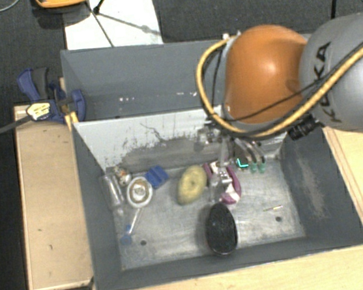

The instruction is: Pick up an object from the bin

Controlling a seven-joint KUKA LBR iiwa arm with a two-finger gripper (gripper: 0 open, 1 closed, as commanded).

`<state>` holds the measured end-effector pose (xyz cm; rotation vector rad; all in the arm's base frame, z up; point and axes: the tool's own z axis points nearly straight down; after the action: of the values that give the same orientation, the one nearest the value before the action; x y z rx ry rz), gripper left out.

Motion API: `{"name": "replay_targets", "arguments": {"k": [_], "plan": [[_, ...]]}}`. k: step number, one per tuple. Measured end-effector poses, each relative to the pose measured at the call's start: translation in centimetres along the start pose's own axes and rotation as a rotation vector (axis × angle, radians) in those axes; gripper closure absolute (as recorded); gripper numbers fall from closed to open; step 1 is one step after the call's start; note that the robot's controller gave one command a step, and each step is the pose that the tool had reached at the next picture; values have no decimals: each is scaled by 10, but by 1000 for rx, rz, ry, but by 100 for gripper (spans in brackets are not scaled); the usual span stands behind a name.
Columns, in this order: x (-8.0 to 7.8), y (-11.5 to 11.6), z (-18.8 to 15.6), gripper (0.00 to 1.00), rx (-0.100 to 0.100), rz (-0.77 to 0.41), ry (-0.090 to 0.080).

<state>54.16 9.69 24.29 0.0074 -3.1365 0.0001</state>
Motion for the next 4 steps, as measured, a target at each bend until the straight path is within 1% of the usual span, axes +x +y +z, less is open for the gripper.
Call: {"name": "replay_targets", "arguments": {"k": [1, 2, 3, 4], "plan": [[-49, -43, 117, 0, 1, -80, -1], [-49, -53, 165, 0, -1, -53, -5], [-50, -53, 162, 100, -1, -50, -8], [-51, -19, 6, 100, 1, -364, -17]]}}
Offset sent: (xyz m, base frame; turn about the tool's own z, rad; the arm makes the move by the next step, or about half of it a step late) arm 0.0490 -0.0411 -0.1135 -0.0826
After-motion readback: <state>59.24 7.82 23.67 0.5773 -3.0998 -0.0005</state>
